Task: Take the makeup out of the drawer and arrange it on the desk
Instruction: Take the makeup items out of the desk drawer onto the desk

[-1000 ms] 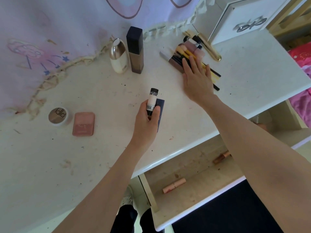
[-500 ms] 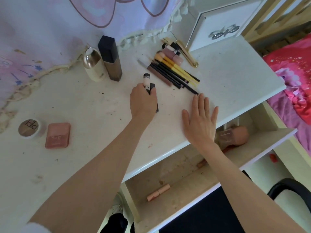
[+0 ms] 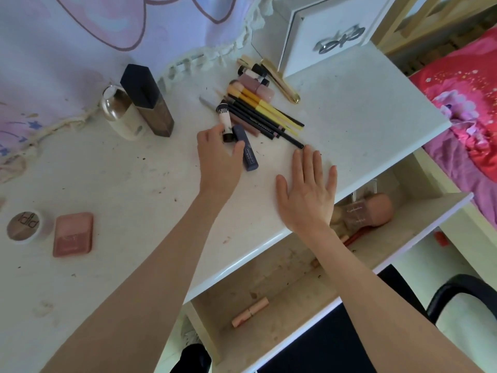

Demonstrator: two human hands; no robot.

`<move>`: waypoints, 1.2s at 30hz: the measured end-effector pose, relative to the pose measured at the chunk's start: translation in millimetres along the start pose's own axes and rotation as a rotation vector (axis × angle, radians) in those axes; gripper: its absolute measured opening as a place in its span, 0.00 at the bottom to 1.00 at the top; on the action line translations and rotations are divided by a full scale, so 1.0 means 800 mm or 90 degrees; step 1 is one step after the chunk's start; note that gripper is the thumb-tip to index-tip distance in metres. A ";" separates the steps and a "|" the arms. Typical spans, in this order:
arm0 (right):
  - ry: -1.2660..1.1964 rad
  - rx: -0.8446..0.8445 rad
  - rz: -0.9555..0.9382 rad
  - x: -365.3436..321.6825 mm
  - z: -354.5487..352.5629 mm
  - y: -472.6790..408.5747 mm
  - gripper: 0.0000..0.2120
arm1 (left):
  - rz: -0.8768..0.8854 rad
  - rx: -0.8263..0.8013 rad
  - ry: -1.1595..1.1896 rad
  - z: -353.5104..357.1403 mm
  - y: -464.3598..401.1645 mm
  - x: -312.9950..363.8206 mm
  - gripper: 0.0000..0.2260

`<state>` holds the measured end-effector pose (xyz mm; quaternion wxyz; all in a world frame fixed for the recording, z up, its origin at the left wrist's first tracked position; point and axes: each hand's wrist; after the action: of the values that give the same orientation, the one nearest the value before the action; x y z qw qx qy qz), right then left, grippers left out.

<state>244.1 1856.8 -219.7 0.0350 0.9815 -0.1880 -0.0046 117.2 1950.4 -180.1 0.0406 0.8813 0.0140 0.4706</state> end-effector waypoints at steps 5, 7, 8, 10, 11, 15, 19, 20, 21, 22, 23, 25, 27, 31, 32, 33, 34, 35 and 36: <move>0.005 0.003 0.001 -0.001 0.000 0.000 0.33 | 0.046 -0.080 -0.077 0.002 0.025 -0.018 0.32; 0.004 0.002 0.000 -0.001 0.000 0.000 0.33 | 0.045 -0.088 -0.094 0.003 0.023 -0.018 0.35; 0.001 0.000 0.000 -0.001 0.000 0.000 0.33 | 0.047 -0.091 -0.103 0.005 0.021 -0.018 0.36; -0.004 -0.002 0.001 0.000 0.000 0.000 0.32 | 0.052 -0.079 -0.121 0.008 0.016 -0.016 0.37; -0.005 -0.004 0.001 0.000 0.000 0.000 0.32 | 0.058 -0.060 -0.134 0.009 0.013 -0.015 0.35; 0.000 -0.011 0.000 0.000 -0.001 0.000 0.32 | 0.079 0.019 -0.159 0.019 0.006 -0.012 0.29; 0.001 -0.017 0.000 0.000 0.000 -0.002 0.32 | 0.073 0.044 -0.188 0.029 0.008 -0.015 0.31; 0.002 -0.018 -0.001 0.001 0.001 -0.002 0.33 | 0.071 0.042 -0.186 0.030 0.009 -0.016 0.31; 0.003 -0.019 -0.002 0.001 0.001 -0.003 0.33 | 0.070 0.036 -0.180 0.029 0.010 -0.017 0.31; 0.007 -0.019 -0.003 0.001 0.001 -0.003 0.33 | 0.074 0.028 -0.173 0.028 0.012 -0.019 0.30; 0.010 -0.019 -0.004 0.001 0.001 -0.002 0.33 | 0.081 0.020 -0.166 0.027 0.016 -0.020 0.29; 0.013 -0.022 -0.004 0.002 0.000 -0.003 0.32 | 0.095 0.009 -0.170 0.021 0.031 -0.025 0.28; 0.007 -0.033 -0.006 0.002 -0.002 -0.004 0.31 | 0.115 -0.007 -0.222 0.014 0.054 -0.033 0.27; -0.026 -0.048 -0.063 0.013 -0.011 0.015 0.28 | 0.226 -0.089 -0.417 -0.002 0.110 -0.052 0.24; -0.039 -0.054 -0.084 0.020 -0.013 0.026 0.28 | 0.247 -0.110 -0.442 -0.004 0.123 -0.053 0.23; -0.059 -0.062 -0.104 0.029 -0.015 0.040 0.27 | 0.260 -0.134 -0.459 -0.005 0.135 -0.053 0.23; -0.089 -0.068 -0.123 0.038 -0.017 0.053 0.27 | 0.268 -0.156 -0.467 -0.004 0.145 -0.051 0.24; -0.131 -0.070 -0.133 0.047 -0.018 0.067 0.26 | 0.276 -0.175 -0.465 -0.002 0.155 -0.048 0.23; -0.179 -0.062 -0.131 0.057 -0.020 0.079 0.25 | 0.286 -0.191 -0.454 0.001 0.165 -0.043 0.23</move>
<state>263.8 1782.4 -199.2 0.0549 0.9825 -0.0894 -0.1541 96.7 1817.0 -197.7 0.0673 0.9540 -0.2609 0.1314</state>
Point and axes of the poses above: each hand's wrist, its own y-axis away from the middle knuckle, its own z-axis out of the palm, x = y × z, and after that the axes turned 2 degrees about y, right-handed
